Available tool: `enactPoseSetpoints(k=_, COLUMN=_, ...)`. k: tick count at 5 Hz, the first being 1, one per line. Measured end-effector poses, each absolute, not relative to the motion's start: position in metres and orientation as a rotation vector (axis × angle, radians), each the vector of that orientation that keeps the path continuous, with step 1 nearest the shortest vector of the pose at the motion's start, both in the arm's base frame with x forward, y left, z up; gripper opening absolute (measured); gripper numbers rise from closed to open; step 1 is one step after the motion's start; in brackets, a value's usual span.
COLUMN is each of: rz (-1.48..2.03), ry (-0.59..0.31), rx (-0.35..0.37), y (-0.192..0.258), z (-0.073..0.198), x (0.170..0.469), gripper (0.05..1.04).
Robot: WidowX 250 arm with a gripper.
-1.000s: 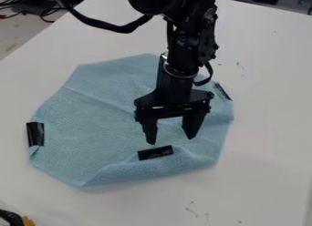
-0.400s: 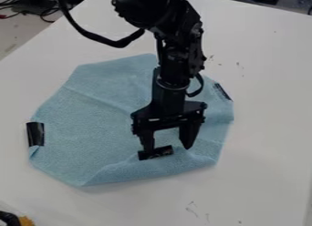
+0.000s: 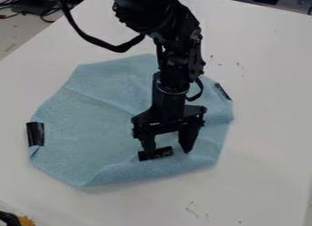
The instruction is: Fold the cloth bottom left
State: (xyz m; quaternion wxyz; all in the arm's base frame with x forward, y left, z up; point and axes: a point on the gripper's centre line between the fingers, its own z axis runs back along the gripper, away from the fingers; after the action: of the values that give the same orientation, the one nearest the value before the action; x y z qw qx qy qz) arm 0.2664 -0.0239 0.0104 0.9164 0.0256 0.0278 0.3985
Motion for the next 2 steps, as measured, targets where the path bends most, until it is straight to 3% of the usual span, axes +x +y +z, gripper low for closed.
enactPoseSetpoints(k=2, rz=0.822, ry=0.049, rx=0.048, y=-0.024, z=0.01, x=0.2676, gripper=0.336)
